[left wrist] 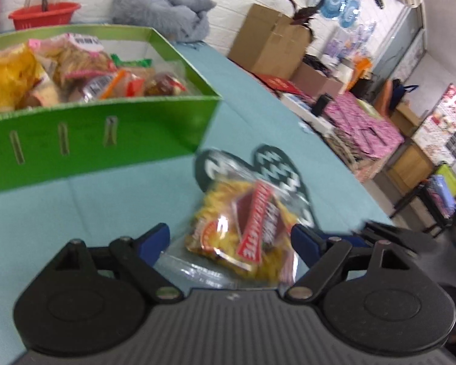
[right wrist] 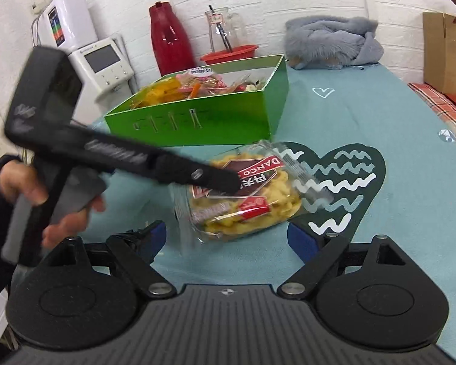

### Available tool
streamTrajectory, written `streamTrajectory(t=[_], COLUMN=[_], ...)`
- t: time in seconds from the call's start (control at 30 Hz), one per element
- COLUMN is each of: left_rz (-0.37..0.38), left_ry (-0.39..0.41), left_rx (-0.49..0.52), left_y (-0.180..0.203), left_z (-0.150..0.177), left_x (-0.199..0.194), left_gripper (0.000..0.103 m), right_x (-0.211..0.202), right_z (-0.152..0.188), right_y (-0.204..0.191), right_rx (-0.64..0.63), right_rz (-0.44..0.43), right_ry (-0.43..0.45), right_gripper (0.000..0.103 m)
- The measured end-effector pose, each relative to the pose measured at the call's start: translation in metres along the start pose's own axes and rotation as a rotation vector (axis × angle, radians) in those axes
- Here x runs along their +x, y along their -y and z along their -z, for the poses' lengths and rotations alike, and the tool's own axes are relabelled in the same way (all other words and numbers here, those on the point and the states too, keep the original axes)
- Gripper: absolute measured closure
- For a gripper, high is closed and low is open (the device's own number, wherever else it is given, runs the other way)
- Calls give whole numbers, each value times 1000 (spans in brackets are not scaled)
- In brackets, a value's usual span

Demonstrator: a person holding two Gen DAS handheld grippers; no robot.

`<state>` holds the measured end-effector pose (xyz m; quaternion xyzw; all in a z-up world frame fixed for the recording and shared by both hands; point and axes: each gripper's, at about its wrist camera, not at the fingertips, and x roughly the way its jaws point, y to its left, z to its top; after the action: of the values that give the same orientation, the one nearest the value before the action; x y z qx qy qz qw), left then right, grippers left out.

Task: Organize snacks
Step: 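Grasp the Danco Galette cookie pack with both tools, then carry the Danco Galette pack into the green box and open both tools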

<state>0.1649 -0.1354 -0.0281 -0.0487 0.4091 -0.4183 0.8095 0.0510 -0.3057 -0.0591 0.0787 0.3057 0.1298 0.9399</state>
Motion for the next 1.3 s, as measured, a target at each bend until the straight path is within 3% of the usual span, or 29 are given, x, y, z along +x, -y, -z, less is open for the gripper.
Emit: streamTrajectory(t=[0.07, 0.2, 0.27, 0.33, 0.5, 0.53, 0.63, 0.77, 1.07, 1.3], left_rz=[35, -47, -41, -47, -54, -57, -83, -51, -106, -156], left_ry=[-6, 69, 59, 37, 42, 46, 81, 152, 367, 413], left_rx=[12, 32, -10, -22, -31, -25, -19, -40, -69, -131], left_y=[7, 13, 9, 7, 7, 9, 16, 19, 6, -28], left_z=[7, 1, -4, -6, 0, 1, 5, 2, -50, -101], left_x=[-8, -10, -2, 6, 11, 11, 7, -17, -74, -68], left_gripper=[22, 23, 26, 38, 38, 51, 56, 56, 56, 56], right_x=[4, 2, 4, 5, 11, 12, 11, -5, -2, 48], right_z=[0, 0, -1, -3, -1, -1, -3, -11, -80, -126], right_y=[0, 2, 2, 4, 8, 7, 3, -10, -34, -18], right_rx=[10, 40, 40, 48, 63, 56, 52, -10, -154, -180], right_rz=[43, 23, 38, 45, 39, 43, 60, 67, -4, -56], right_ry=[2, 23, 26, 38, 53, 59, 58, 105, 259, 290], right_gripper=[0, 0, 0, 0, 0, 0, 1, 3, 4, 4])
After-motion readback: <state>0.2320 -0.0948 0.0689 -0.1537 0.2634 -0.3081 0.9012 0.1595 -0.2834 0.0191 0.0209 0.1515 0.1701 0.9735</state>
